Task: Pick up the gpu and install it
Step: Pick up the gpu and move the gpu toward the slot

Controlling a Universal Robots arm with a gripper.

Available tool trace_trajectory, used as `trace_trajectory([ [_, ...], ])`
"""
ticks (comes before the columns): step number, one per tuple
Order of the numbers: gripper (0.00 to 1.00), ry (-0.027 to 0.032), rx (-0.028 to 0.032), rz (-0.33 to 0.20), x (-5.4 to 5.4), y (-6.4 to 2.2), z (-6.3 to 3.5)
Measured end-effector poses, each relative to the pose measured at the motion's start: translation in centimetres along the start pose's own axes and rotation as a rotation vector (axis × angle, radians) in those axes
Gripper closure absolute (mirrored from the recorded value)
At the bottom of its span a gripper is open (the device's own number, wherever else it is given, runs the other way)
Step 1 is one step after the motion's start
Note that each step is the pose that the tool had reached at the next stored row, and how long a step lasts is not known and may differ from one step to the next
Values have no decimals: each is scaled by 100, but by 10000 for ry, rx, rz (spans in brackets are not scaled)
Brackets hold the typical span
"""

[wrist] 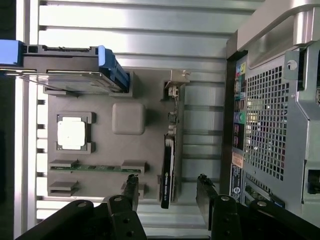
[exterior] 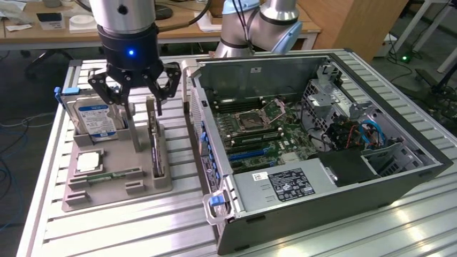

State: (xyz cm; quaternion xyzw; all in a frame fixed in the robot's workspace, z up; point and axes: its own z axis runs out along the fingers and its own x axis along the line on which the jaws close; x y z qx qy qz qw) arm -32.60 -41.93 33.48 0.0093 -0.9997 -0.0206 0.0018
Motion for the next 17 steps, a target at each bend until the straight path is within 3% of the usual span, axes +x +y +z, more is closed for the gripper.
trace_trajectory([
  [17, 41, 12, 1, -296, 46, -7, 131],
])
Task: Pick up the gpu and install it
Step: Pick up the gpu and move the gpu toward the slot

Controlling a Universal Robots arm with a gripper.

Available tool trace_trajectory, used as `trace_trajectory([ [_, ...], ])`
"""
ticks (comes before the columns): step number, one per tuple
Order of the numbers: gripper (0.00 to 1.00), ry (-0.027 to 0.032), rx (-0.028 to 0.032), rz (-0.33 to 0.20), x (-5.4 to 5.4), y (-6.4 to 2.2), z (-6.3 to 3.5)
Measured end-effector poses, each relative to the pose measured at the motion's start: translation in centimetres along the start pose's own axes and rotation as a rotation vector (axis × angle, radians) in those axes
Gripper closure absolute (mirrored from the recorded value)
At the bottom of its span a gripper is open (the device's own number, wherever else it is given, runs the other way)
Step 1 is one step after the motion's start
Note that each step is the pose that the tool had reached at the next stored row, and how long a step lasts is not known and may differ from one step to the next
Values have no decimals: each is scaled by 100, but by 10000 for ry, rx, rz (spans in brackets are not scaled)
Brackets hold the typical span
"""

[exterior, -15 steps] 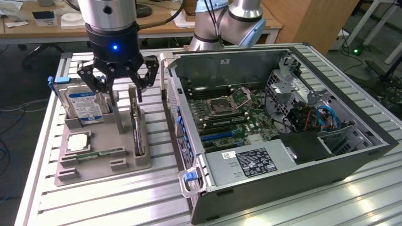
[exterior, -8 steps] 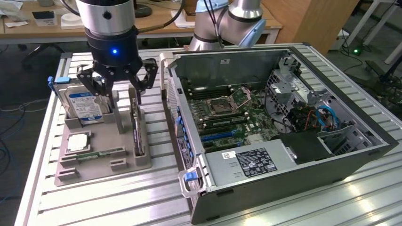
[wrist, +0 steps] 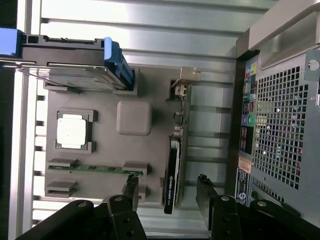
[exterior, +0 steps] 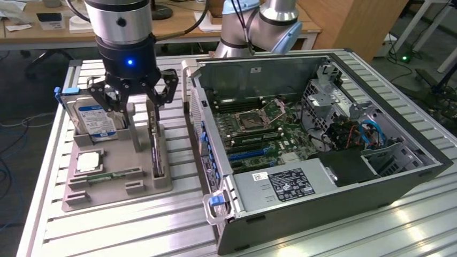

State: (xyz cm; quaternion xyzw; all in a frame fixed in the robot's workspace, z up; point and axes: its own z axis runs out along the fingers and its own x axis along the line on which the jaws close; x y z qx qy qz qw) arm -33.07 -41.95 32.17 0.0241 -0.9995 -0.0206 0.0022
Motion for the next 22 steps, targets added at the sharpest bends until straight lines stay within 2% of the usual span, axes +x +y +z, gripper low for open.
trace_trajectory([
  [9, 41, 4, 0, -118, 35, -10, 70],
  [13, 41, 6, 10, -127, 38, -13, 129],
  [18, 41, 6, 34, -124, 34, -16, 211],
  [22, 41, -8, 87, -115, 12, -20, 256],
])
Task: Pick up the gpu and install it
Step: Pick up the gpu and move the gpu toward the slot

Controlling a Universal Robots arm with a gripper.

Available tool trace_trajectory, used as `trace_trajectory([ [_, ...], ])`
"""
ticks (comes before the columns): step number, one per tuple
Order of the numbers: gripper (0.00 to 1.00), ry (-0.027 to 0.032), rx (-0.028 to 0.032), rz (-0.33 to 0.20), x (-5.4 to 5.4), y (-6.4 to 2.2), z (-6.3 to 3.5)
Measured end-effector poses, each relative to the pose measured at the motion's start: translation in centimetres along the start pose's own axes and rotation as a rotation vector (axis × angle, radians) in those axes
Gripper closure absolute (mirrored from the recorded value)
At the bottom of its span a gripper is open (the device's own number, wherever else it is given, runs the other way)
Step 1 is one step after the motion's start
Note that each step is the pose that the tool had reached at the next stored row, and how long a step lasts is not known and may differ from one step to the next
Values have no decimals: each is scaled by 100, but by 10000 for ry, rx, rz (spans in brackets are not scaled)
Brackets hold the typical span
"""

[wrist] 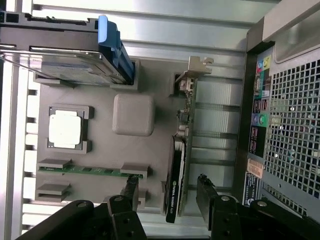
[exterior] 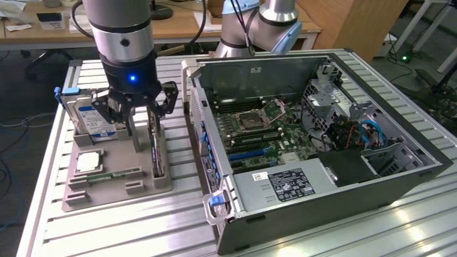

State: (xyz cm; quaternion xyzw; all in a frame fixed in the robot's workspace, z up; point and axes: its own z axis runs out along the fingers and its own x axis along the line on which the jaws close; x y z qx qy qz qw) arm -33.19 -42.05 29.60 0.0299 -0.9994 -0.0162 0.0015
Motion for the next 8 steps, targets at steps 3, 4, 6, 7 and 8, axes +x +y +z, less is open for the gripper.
trace_trajectory([
  [3, 41, -16, 3, 3, -3, -1, 5],
  [4, 41, -17, 3, 3, -4, -1, 5],
  [6, 41, -18, 2, 2, -5, -1, 6],
  [7, 41, -22, 6, 8, -6, 0, 8],
  [8, 41, -22, 15, 28, -16, -1, 9],
])
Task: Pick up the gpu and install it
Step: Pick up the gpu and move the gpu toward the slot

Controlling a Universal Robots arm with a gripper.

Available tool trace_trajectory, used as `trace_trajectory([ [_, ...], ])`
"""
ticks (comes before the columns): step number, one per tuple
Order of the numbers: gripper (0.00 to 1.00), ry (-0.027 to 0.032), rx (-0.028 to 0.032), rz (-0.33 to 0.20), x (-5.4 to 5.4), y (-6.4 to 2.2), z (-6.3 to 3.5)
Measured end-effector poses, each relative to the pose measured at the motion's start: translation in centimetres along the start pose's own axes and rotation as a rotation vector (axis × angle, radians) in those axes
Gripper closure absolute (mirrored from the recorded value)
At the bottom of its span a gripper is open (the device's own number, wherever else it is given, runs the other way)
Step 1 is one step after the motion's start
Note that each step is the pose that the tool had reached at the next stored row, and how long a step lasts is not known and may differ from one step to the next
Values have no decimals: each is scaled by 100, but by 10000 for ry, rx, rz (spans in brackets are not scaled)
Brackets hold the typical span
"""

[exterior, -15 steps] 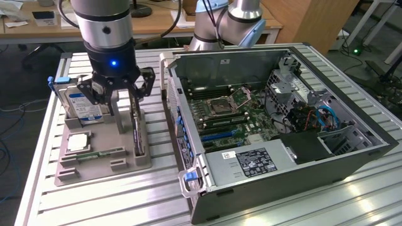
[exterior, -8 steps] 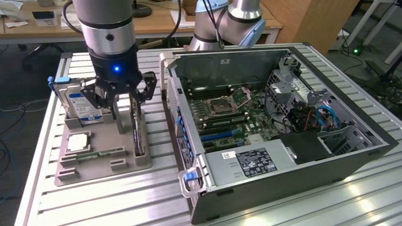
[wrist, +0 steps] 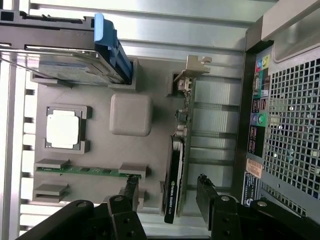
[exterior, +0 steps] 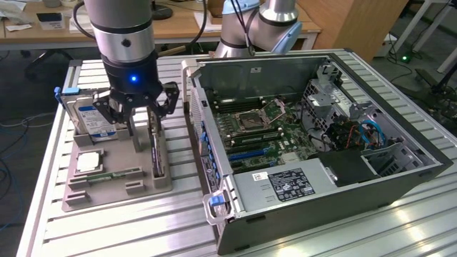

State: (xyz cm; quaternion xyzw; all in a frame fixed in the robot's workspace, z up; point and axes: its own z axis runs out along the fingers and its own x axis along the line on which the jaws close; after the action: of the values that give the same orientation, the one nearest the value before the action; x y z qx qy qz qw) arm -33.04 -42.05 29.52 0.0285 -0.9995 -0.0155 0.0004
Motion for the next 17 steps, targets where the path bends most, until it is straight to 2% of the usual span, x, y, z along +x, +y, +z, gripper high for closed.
trace_trajectory([
  [6, 41, -6, 21, 275, -42, 0, 33],
  [12, 41, -10, 23, 423, -50, 0, 141],
  [17, 41, -11, 22, 478, -66, 60, 235],
])
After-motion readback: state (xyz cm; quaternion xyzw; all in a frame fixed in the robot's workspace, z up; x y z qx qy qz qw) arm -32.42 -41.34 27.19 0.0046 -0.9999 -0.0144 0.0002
